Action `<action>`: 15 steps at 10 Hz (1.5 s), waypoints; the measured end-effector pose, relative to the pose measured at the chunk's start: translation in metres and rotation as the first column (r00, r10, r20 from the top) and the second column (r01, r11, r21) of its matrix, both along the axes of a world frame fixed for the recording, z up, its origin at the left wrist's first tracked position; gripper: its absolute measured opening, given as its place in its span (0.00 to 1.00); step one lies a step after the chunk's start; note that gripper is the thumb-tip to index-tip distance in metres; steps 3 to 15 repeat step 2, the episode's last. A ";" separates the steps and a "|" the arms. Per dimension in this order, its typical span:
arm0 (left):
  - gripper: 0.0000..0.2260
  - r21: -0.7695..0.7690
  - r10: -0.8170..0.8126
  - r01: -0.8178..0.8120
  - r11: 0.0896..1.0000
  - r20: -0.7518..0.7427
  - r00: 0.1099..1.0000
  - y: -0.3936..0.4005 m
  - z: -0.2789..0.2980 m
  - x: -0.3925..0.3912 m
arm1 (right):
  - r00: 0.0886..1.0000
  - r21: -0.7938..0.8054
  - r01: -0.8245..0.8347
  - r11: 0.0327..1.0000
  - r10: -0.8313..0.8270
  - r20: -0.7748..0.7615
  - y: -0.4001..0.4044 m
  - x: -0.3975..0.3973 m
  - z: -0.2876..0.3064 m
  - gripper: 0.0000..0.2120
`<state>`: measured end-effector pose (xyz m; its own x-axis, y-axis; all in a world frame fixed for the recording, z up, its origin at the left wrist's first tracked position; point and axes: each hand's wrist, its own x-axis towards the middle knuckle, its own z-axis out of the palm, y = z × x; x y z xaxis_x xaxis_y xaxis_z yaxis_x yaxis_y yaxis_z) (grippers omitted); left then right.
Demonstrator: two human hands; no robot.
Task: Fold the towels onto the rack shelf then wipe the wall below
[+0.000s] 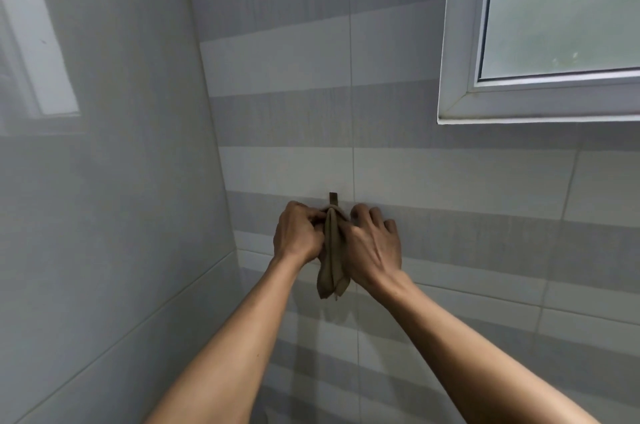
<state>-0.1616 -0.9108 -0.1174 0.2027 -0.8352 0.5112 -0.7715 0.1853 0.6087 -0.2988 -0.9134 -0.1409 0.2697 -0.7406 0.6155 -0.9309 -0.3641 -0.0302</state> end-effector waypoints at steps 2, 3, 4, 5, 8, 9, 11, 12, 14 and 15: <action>0.11 0.017 0.051 -0.050 0.999 -0.038 0.998 0.014 0.005 0.000 | 0.998 0.072 -0.001 0.997 -0.004 0.061 0.026 -0.007 0.011 0.22; 0.11 0.017 0.051 -0.050 0.999 -0.038 0.998 0.014 0.005 0.000 | 0.998 0.072 -0.001 0.997 -0.004 0.061 0.026 -0.007 0.011 0.22; 0.11 0.017 0.051 -0.050 0.999 -0.038 0.998 0.014 0.005 0.000 | 0.998 0.072 -0.001 0.997 -0.004 0.061 0.026 -0.007 0.011 0.22; 0.11 0.017 0.051 -0.050 0.999 -0.038 0.998 0.014 0.005 0.000 | 0.998 0.072 -0.001 0.997 -0.004 0.061 0.026 -0.007 0.011 0.22; 0.11 0.017 0.051 -0.050 0.999 -0.038 0.998 0.014 0.005 0.000 | 0.998 0.072 -0.001 0.997 -0.004 0.061 0.026 -0.007 0.011 0.22; 0.11 0.017 0.051 -0.050 0.999 -0.038 0.998 0.014 0.005 0.000 | 0.998 0.072 -0.001 0.997 -0.004 0.061 0.026 -0.007 0.011 0.22; 0.11 0.017 0.051 -0.050 0.999 -0.038 0.998 0.014 0.005 0.000 | 0.998 0.072 -0.001 0.997 -0.004 0.061 0.026 -0.007 0.011 0.22; 0.11 0.017 0.051 -0.050 0.999 -0.038 0.998 0.014 0.005 0.000 | 0.998 0.072 -0.001 0.997 -0.004 0.061 0.026 -0.007 0.011 0.22; 0.11 0.017 0.051 -0.050 0.999 -0.038 0.998 0.014 0.005 0.000 | 0.998 0.072 -0.001 0.997 -0.004 0.061 0.026 -0.007 0.011 0.22; 0.11 0.017 0.051 -0.050 0.999 -0.038 0.998 0.014 0.005 0.000 | 0.998 0.072 -0.001 0.997 -0.004 0.061 0.026 -0.007 0.011 0.22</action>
